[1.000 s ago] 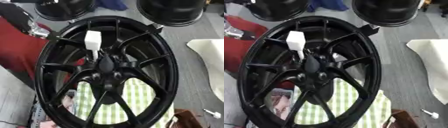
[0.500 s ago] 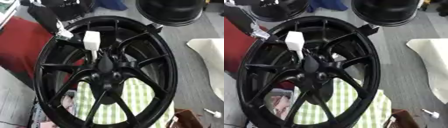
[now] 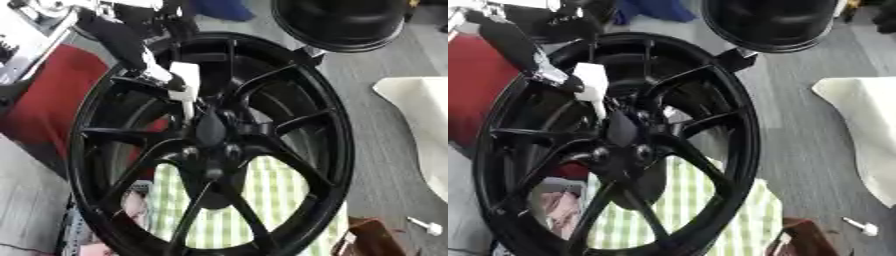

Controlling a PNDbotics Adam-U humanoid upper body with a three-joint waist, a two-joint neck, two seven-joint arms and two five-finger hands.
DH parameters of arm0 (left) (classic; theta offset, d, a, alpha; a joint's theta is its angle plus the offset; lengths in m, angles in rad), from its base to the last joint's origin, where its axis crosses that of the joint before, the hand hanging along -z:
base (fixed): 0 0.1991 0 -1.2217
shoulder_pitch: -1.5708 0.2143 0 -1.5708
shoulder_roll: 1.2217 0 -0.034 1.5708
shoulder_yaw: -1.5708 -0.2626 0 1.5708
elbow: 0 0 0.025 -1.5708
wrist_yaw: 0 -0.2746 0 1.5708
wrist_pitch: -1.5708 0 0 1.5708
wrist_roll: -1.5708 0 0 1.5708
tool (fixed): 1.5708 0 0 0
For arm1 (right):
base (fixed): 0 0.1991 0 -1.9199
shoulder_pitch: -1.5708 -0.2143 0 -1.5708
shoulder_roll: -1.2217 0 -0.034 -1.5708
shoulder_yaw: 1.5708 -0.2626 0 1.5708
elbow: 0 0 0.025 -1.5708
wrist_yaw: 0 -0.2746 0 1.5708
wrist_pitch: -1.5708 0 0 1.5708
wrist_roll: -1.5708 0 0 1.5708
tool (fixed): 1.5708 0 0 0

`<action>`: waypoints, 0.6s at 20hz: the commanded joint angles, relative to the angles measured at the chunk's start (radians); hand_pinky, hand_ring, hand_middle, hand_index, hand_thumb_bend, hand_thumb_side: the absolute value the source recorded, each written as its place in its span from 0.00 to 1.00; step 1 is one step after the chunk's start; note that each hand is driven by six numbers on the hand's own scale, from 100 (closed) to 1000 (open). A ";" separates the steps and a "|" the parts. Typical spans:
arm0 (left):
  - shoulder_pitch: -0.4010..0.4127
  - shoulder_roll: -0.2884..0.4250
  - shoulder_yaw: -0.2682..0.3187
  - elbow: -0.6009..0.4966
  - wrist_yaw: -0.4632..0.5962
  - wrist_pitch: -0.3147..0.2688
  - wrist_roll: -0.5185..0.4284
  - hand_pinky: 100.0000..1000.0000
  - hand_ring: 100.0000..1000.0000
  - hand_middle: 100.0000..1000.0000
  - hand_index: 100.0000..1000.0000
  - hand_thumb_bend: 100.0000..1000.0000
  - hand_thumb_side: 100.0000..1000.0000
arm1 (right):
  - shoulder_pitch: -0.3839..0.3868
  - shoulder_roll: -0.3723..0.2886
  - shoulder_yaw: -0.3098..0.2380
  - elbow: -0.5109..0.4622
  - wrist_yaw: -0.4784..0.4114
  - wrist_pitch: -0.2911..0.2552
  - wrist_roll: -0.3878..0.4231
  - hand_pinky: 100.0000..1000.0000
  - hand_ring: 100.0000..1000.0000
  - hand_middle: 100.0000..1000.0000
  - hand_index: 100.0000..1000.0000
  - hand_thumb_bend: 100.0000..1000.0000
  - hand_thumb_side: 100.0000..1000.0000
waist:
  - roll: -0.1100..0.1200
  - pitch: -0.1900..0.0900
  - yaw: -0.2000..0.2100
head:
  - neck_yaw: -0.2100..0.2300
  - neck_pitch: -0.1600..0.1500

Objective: Pull the pin out of the wheel hub.

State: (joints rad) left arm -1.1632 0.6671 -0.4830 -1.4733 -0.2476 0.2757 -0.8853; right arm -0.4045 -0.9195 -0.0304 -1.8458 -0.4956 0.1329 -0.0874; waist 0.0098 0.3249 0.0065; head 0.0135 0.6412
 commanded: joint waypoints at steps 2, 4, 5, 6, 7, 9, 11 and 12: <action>-0.022 0.002 0.006 0.010 -0.005 0.014 -0.021 0.90 0.89 0.78 0.90 0.52 0.25 | -0.013 -0.019 -0.009 -0.003 0.004 0.000 -0.002 0.69 0.64 0.54 0.70 0.04 0.46 | -0.002 -0.027 -0.003 | 0.006 0.000; -0.021 -0.001 0.005 0.017 -0.008 0.015 -0.022 0.90 0.89 0.78 0.90 0.51 0.24 | -0.014 -0.018 -0.008 -0.002 0.003 0.000 -0.003 0.69 0.64 0.54 0.70 0.04 0.46 | -0.003 -0.026 -0.004 | 0.007 0.000; -0.021 -0.003 0.005 0.020 -0.011 0.014 -0.022 0.89 0.89 0.78 0.90 0.51 0.23 | -0.014 -0.017 -0.008 -0.002 0.003 0.000 -0.004 0.69 0.64 0.54 0.70 0.04 0.46 | -0.003 -0.026 -0.005 | 0.008 0.000; -0.020 -0.004 0.006 0.024 -0.014 0.014 -0.022 0.89 0.89 0.78 0.90 0.50 0.21 | -0.013 -0.017 -0.008 -0.002 0.003 0.000 -0.004 0.69 0.64 0.54 0.70 0.04 0.46 | -0.003 -0.026 -0.006 | 0.009 -0.001; -0.019 -0.005 0.006 0.028 -0.016 0.014 -0.022 0.89 0.89 0.78 0.90 0.50 0.21 | -0.013 -0.016 -0.008 -0.002 0.003 0.000 -0.004 0.69 0.64 0.54 0.70 0.04 0.46 | -0.003 -0.026 -0.007 | 0.009 -0.002; -0.017 -0.008 0.008 0.036 -0.020 0.012 -0.022 0.89 0.89 0.78 0.90 0.50 0.20 | -0.012 -0.014 -0.008 -0.002 0.003 0.000 -0.005 0.69 0.64 0.54 0.70 0.04 0.46 | -0.003 -0.025 -0.009 | 0.009 -0.004; -0.014 -0.012 0.008 0.044 -0.021 0.010 -0.022 0.89 0.89 0.79 0.90 0.50 0.20 | -0.012 -0.012 -0.009 -0.001 0.002 0.000 -0.006 0.69 0.64 0.54 0.70 0.04 0.46 | -0.003 -0.025 -0.010 | 0.009 -0.006; -0.013 -0.013 0.007 0.048 -0.022 0.008 -0.022 0.89 0.89 0.79 0.90 0.50 0.20 | -0.013 -0.011 -0.010 -0.001 0.000 -0.001 -0.008 0.69 0.64 0.54 0.70 0.04 0.46 | -0.002 -0.025 -0.011 | 0.009 -0.006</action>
State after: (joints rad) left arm -1.1614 0.6424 -0.4832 -1.4234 -0.2649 0.2754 -0.8933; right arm -0.4048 -0.9101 -0.0300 -1.8452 -0.4955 0.1341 -0.0913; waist 0.0097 0.3250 -0.0020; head 0.0195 0.6404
